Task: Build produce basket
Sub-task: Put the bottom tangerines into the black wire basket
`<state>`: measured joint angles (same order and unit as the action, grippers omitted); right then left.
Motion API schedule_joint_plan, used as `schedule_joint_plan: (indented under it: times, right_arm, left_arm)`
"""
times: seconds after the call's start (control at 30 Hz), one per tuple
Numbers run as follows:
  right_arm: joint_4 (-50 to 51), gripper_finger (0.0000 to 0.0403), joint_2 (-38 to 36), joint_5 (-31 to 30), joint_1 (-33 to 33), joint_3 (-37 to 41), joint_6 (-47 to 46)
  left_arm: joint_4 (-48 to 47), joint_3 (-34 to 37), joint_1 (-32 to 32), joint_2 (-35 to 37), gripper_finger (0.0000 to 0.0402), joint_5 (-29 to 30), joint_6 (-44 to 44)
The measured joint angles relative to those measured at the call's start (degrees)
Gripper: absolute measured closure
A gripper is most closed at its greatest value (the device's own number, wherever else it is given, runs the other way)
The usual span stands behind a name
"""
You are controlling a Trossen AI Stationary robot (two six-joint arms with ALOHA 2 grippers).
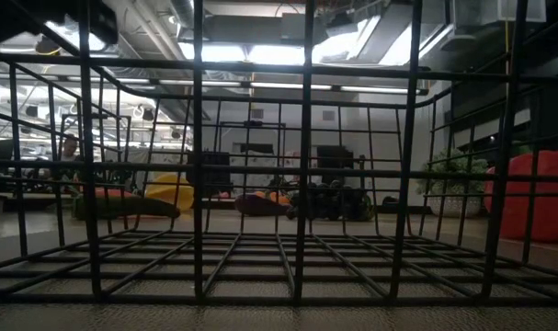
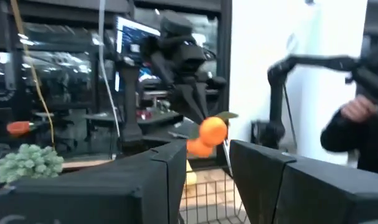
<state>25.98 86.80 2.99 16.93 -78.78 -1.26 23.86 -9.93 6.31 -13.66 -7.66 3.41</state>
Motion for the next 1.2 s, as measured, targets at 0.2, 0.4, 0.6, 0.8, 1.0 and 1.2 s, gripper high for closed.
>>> schedule_joint_plan:
  times: [0.2, 0.4, 0.6, 0.8, 1.0, 1.2]
  right_arm:
    - [-0.34, 0.0403, 0.03, -2.65, -0.02, 0.00, -0.02]
    - [-1.42, 0.0403, 0.82, -2.53, -0.02, 0.04, -0.06]
    - [-0.59, 0.0403, 0.85, -2.45, 0.84, 0.04, 0.04]
    - [-0.35, 0.0403, 0.85, -2.26, 3.06, 0.04, 0.17]
    - [0.60, 0.0403, 0.85, -2.57, 5.49, 0.04, -2.88]
    - [2.54, 0.0403, 0.85, -8.64, 8.55, 0.58, -4.72]
  left_arm:
    - [-2.29, -11.85, 4.03, -21.22, 0.0289, -0.76, -5.37]
    - [-2.45, -25.60, 5.95, -41.74, 0.0289, 0.02, -10.77]
    - [-7.41, -36.60, 6.43, -52.33, 0.0289, 0.07, -11.17]
    - [-9.09, -41.85, 8.30, -58.73, 0.0289, 1.28, -11.17]
    - [-11.14, -45.64, 11.59, -62.45, 0.0289, 9.34, -8.34]
    - [-14.17, -50.25, 14.62, -66.41, 0.0289, 14.40, -6.43]
